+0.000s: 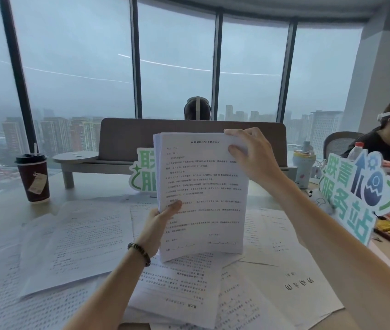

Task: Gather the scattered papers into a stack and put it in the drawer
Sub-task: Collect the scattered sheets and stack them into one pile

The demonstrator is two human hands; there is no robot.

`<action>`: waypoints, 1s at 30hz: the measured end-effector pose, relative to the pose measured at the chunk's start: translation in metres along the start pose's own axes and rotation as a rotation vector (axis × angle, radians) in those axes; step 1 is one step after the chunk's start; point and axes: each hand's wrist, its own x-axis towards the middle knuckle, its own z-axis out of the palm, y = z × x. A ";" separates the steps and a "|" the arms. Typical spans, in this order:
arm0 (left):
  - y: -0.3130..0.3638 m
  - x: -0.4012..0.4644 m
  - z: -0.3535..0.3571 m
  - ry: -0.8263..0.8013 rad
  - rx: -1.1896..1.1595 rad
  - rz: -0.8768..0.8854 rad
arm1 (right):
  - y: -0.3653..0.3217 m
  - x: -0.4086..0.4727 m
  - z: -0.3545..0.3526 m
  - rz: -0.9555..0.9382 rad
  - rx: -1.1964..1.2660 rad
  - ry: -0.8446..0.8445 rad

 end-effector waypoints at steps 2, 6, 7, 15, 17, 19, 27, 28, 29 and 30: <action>-0.001 0.001 -0.001 0.002 0.014 0.005 | 0.001 -0.002 0.001 -0.014 0.032 0.032; -0.002 0.000 -0.002 -0.001 0.079 0.036 | 0.002 -0.003 0.003 -0.010 0.084 0.000; -0.003 0.000 -0.002 0.001 0.090 0.037 | 0.002 -0.005 0.005 0.013 0.150 -0.025; -0.005 0.001 0.001 0.043 0.148 0.049 | 0.028 -0.088 0.059 0.606 0.880 -0.159; -0.005 0.004 0.002 0.059 0.184 0.061 | 0.033 -0.103 0.069 0.681 0.841 -0.170; -0.005 0.006 0.003 0.065 0.226 0.085 | 0.034 -0.102 0.070 0.706 0.780 -0.174; -0.005 0.015 -0.013 0.017 0.180 -0.227 | 0.043 -0.092 0.054 0.786 0.459 -0.450; -0.007 0.015 -0.015 0.016 0.188 -0.309 | 0.050 -0.095 0.052 0.765 0.254 -0.523; -0.010 0.014 -0.016 0.012 0.210 -0.377 | 0.059 -0.100 0.050 0.746 0.007 -0.593; -0.013 0.015 -0.017 0.006 0.252 -0.425 | 0.070 -0.107 0.048 0.757 -0.226 -0.644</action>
